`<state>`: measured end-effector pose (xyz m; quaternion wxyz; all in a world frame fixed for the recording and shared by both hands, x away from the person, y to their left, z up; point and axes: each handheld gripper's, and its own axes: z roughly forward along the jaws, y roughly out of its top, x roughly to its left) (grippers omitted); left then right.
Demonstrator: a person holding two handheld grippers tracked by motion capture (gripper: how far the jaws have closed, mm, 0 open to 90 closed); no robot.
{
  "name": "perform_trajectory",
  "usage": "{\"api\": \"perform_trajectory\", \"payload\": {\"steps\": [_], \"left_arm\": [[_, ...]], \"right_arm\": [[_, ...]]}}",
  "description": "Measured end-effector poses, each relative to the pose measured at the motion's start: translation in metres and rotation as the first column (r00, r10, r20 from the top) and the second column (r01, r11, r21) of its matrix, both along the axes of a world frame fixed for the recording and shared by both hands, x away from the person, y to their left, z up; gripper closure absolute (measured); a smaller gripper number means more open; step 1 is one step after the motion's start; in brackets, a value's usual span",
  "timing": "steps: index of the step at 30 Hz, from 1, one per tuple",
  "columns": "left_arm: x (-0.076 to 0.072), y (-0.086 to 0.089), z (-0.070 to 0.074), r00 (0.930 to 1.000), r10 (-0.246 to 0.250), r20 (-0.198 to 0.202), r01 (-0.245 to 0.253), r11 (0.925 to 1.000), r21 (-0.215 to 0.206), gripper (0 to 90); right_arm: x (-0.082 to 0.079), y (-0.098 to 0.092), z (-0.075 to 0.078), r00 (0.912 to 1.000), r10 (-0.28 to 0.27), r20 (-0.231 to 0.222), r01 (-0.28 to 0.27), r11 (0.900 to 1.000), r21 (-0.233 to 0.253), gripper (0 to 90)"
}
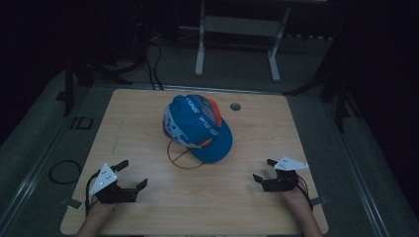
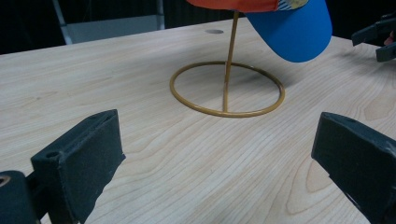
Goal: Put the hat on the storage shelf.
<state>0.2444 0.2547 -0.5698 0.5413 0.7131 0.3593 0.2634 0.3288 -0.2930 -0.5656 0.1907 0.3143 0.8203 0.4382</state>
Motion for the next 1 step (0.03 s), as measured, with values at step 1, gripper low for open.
{"api": "perform_trajectory", "payload": {"steps": [1], "left_arm": [[0.0001,0.0000,-0.0001,1.0000,0.000,-0.001,0.000,1.0000,0.000,2.4]], "right_arm": [[0.0001,0.0001,-0.0002,1.0000,0.000,-0.002,0.000,1.000,0.001,13.7]]}}
